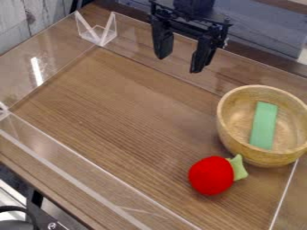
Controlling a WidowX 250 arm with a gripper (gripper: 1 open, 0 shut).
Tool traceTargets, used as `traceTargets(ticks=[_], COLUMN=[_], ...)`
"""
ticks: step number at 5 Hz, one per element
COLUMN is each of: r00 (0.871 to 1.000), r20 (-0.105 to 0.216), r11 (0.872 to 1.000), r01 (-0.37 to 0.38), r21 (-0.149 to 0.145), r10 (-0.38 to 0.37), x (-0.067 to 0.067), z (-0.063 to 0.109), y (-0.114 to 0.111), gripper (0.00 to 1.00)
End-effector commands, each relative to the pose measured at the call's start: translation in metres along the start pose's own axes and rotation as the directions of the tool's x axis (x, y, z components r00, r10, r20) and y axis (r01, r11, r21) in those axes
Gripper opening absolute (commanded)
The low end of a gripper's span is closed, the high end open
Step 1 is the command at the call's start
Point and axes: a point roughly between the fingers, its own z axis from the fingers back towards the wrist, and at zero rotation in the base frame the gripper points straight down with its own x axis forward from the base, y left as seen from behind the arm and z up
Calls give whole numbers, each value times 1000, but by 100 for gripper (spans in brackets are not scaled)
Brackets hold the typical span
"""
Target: Move the red object to the left side of the table
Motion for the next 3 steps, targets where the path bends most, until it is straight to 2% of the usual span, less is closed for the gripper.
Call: traceTargets(ticks=[1,2,3], r00=[997,969,913], r20=[-30,-52,-36], r11=[998,971,914], r01=[68,239,405], r21=[-10,-23,-20], r10=[-68,-240,-405], x=[-8,-28,-46], z=[-12,-26,-37], y=[-6,-26,-49], gripper=[100,100,100])
